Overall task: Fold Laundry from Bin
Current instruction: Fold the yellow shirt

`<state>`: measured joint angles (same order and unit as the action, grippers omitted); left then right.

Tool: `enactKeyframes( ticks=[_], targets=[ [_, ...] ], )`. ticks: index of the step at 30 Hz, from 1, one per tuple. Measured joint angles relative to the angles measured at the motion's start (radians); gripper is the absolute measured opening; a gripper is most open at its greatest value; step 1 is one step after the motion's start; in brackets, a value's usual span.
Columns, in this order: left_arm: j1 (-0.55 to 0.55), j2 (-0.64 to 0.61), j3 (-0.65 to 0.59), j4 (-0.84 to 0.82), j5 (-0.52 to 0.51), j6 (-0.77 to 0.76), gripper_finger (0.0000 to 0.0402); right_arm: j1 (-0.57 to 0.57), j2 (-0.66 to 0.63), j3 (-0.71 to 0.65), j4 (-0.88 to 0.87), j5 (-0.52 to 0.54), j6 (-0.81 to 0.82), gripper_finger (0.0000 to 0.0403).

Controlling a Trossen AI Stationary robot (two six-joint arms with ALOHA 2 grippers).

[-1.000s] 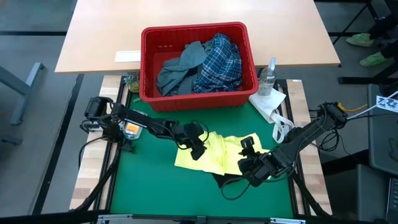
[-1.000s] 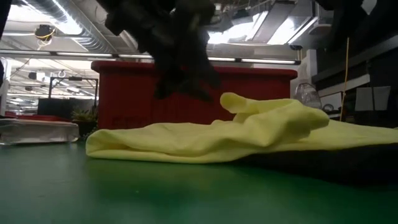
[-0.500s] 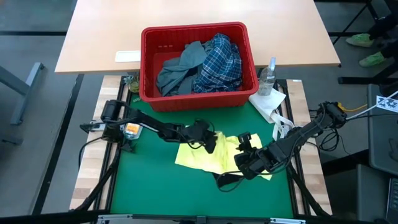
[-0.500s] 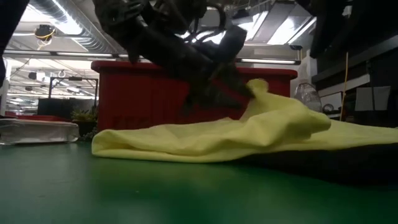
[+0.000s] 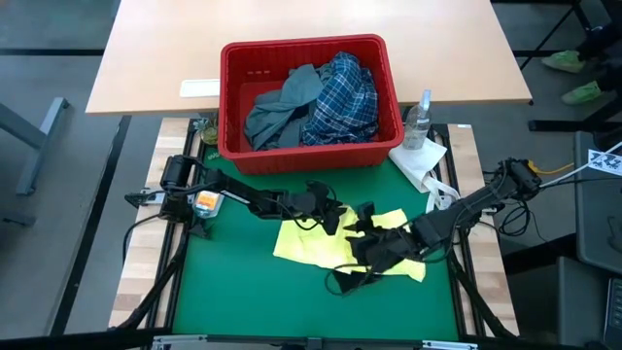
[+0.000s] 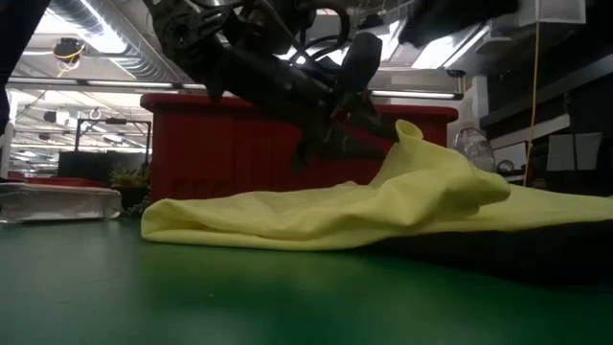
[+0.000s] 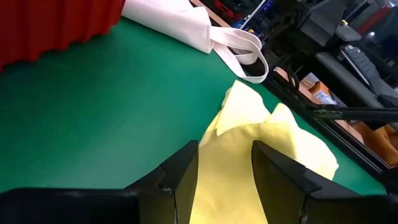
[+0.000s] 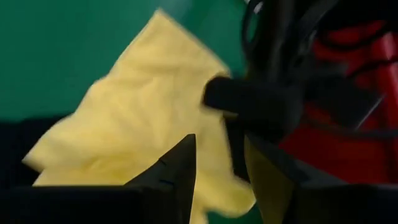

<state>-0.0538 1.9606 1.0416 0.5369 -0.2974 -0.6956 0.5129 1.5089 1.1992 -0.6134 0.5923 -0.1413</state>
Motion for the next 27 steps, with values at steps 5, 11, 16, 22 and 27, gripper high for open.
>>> enactKeyframes(
  ticks=[5, 11, 16, 22, 27],
  targets=[
    [0.0, 0.0, -0.001, -0.006, 0.0, 0.032, 0.0143, -0.054, 0.015, 0.0, 0.09, -0.037, -0.051, 0.0136],
    [0.001, 0.001, -0.003, -0.034, 0.0, 0.104, 0.0143, -0.068, 0.074, 0.0, 0.121, -0.057, -0.052, 0.0136],
    [0.001, 0.002, -0.003, -0.049, -0.005, 0.144, 0.0143, -0.066, 0.117, 0.002, 0.125, -0.054, -0.053, 0.0136],
    [0.001, 0.002, -0.002, -0.034, 0.001, 0.151, 0.0143, -0.039, 0.11, 0.0, 0.113, -0.057, -0.053, 0.0136],
    [-0.003, -0.002, 0.002, -0.006, 0.012, 0.099, 0.0143, 0.006, 0.031, -0.003, 0.107, -0.04, -0.051, 0.0136]
  ],
)
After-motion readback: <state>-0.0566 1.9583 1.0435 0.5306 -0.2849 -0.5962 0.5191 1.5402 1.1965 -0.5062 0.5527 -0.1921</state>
